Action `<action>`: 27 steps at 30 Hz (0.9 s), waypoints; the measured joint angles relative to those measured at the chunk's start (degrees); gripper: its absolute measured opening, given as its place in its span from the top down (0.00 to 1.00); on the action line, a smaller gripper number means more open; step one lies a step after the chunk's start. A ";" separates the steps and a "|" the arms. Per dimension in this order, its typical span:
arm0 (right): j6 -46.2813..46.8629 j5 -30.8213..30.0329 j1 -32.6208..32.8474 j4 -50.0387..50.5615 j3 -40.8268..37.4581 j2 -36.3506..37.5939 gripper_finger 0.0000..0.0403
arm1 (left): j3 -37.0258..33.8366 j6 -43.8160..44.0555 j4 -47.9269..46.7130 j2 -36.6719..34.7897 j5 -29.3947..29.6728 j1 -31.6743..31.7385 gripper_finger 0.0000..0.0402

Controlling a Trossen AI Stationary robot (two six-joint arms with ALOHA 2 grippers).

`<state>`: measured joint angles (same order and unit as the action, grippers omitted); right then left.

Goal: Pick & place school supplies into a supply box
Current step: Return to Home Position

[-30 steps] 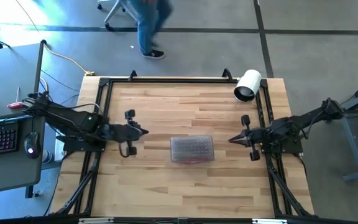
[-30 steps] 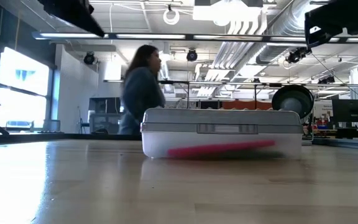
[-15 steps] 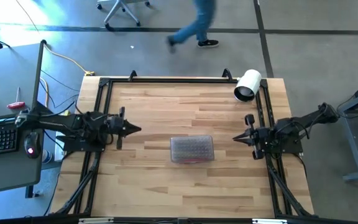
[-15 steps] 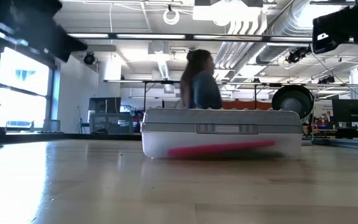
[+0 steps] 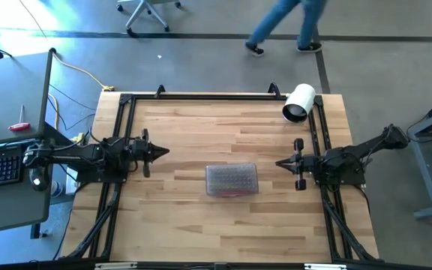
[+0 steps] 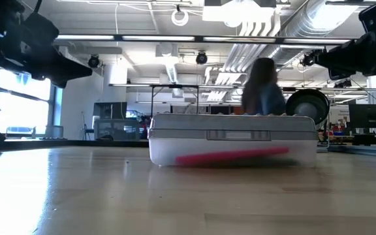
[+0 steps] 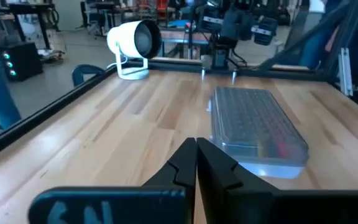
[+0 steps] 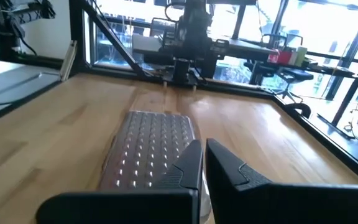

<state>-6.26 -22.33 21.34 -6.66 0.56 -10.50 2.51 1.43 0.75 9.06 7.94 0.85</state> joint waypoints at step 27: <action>2.33 0.62 0.00 -0.04 -0.02 -0.02 1.00 | -1.71 0.30 1.16 0.92 0.52 -0.10 0.87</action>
<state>-3.92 -21.71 21.34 -6.70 0.54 -10.52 0.80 1.74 1.91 9.98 8.47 0.75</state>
